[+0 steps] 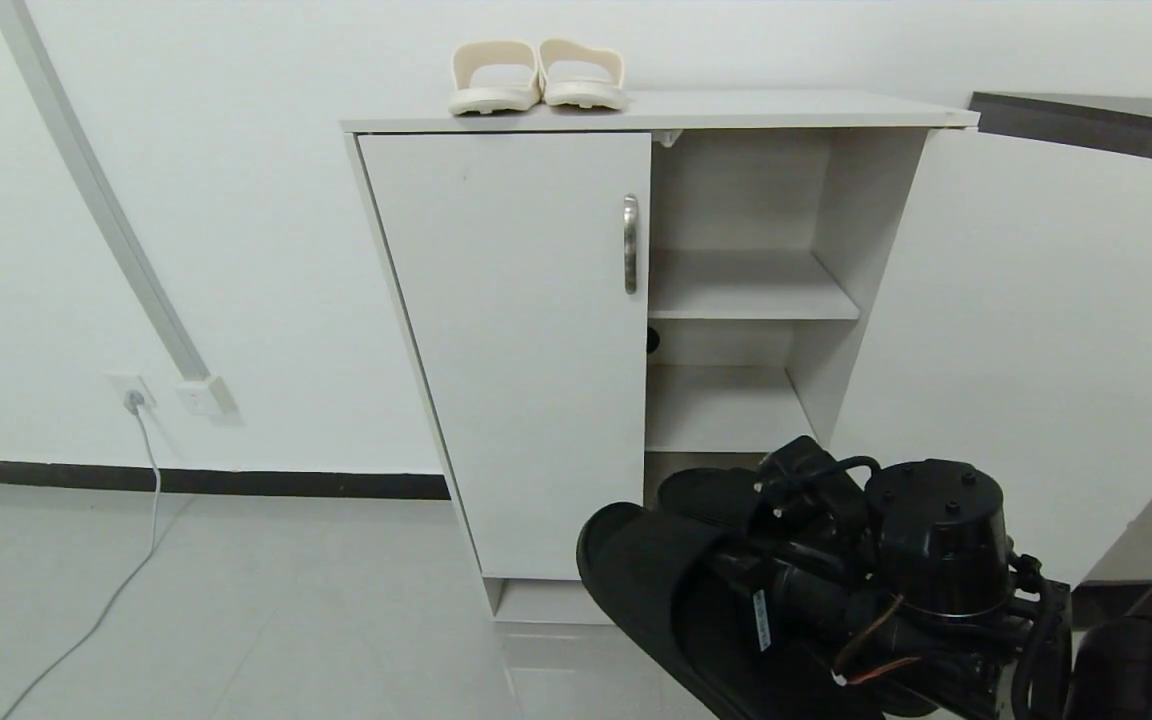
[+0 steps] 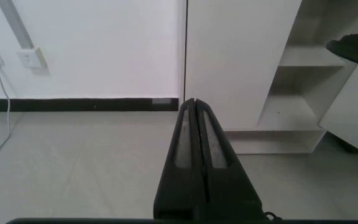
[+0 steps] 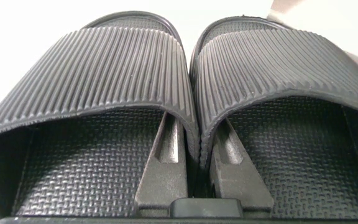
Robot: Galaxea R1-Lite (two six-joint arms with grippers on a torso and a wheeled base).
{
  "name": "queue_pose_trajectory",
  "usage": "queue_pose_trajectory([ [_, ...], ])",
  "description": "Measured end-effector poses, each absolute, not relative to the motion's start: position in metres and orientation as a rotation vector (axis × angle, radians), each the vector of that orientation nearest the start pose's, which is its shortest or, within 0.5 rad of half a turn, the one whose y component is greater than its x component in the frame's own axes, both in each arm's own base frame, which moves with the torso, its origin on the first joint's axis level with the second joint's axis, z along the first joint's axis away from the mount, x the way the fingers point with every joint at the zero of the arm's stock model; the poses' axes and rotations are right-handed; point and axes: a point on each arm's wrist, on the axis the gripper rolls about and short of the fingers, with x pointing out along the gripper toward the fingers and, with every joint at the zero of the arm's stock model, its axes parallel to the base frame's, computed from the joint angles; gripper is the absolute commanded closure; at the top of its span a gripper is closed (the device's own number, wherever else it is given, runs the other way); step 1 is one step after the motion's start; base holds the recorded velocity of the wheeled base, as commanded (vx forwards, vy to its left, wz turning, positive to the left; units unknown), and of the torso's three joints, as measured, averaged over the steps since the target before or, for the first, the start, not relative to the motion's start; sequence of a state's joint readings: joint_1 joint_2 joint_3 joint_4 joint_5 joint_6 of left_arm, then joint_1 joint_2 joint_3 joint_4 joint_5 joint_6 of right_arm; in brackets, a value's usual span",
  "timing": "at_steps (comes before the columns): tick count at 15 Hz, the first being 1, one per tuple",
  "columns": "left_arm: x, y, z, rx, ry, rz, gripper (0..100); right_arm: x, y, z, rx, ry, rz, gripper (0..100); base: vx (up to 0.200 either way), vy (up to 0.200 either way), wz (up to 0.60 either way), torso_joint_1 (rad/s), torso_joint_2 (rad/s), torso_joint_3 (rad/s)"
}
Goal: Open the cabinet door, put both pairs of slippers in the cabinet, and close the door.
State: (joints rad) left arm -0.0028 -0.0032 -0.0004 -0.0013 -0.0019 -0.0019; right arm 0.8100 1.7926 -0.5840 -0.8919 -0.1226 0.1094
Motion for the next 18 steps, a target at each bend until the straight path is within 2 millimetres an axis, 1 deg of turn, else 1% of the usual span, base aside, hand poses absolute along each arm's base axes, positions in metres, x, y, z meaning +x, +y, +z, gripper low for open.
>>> queue_pose_trajectory([
  [1,-0.023,0.000,0.076,-0.002,-0.004,-0.005,100,0.209,0.214,0.125,-0.040,0.315,0.631,100,0.000,0.000,0.00,0.000,0.00,0.000],
  [3,-0.023,0.000,0.076,-0.006,-0.004,-0.003,100,0.221,0.222,0.126,-0.033,0.280,0.470,100,0.000,0.000,0.00,0.000,0.00,0.000],
  [7,-0.023,0.000,0.076,-0.005,-0.004,-0.003,100,0.255,0.250,0.127,0.037,0.184,0.097,100,0.000,0.000,0.00,0.000,0.00,0.000],
  [8,-0.023,0.000,0.076,-0.005,-0.004,-0.003,100,0.263,0.257,0.125,0.051,0.164,0.028,100,0.000,0.000,0.00,0.000,0.00,0.000],
  [10,-0.023,0.000,0.076,-0.005,-0.004,-0.003,100,0.271,0.264,0.119,0.056,0.160,0.002,100,0.000,0.000,0.00,0.000,0.00,0.000],
  [13,-0.023,0.000,0.076,-0.004,-0.004,-0.004,100,0.275,0.267,0.113,0.048,0.168,-0.007,100,0.000,0.000,0.00,0.000,0.00,0.000],
  [18,-0.023,0.000,0.075,-0.004,-0.003,-0.006,100,0.279,0.263,0.105,0.036,0.182,-0.021,100,0.000,-0.200,0.00,0.003,0.00,0.000],
])
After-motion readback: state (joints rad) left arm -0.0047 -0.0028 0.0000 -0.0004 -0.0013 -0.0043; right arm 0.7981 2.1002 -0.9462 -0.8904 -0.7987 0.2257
